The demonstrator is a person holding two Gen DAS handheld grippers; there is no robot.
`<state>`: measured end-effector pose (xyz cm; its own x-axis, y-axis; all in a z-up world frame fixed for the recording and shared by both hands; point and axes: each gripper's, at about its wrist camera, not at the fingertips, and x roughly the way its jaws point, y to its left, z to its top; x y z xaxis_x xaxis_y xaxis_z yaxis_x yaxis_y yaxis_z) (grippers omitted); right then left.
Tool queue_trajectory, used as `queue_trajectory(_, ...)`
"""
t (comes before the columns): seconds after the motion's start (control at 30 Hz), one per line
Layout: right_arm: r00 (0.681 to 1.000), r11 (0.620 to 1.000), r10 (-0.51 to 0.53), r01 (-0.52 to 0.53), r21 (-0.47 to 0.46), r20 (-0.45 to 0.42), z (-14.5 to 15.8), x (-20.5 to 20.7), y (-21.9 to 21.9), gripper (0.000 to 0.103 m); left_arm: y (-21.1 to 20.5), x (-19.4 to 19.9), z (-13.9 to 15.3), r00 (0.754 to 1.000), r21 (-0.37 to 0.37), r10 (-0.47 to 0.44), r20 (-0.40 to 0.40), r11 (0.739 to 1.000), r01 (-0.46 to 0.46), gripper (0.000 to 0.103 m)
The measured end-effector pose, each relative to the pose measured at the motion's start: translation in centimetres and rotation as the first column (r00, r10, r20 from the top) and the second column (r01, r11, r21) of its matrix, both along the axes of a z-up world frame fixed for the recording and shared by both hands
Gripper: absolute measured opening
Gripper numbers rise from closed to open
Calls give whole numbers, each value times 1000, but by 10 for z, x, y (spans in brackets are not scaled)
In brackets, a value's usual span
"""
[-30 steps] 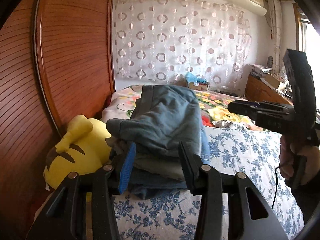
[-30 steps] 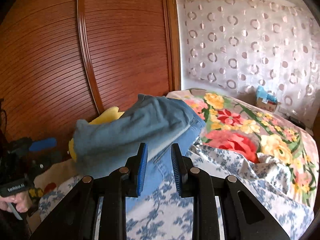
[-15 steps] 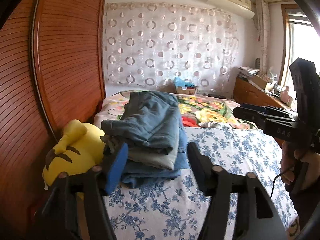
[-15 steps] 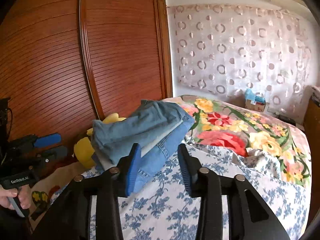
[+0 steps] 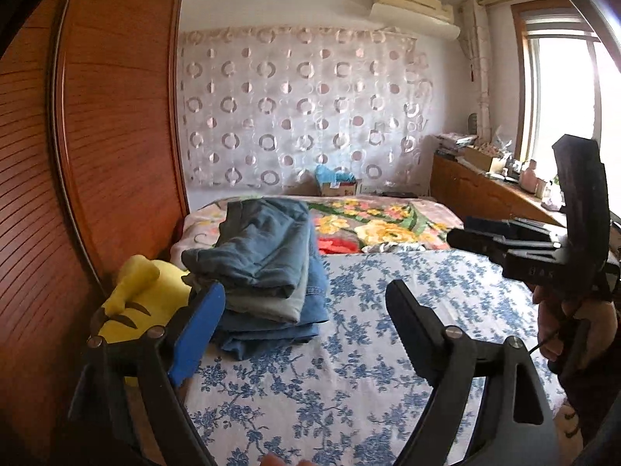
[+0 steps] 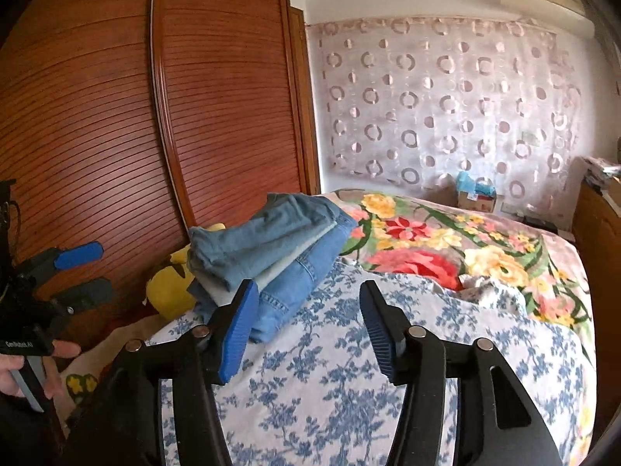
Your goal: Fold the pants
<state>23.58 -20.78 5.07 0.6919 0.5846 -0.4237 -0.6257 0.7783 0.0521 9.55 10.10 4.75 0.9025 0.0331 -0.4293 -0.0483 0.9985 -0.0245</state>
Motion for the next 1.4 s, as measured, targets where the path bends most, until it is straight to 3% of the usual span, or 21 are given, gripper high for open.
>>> queue_trajectory(0.2,999,999,-34,34,15,12,-1,-31,-19,60,-17,-16,6,999,21,-28,20,999,28,85)
queue_trajectory(0.53,989,989,-146,145,28,28,2,-83,-45,62,-48,-31,10,992,-20,-124,33,992,124,85)
queue_trajectory(0.73,978,979,-205,204,26,42,6,-111,-49,69,-63,-34,9,994,-33,-110,17,993,111,85)
queue_trajectory(1.17,956,957,-289,287,43,44,6,-158,-59,75,-98,-58,9,987,-25,-159,15,987,159,85)
queue_trajectory(1.4,928,929,-368,366,52,60,9,-184,-70,82,-115,-69,12,987,-6,-161,19,987,161,85)
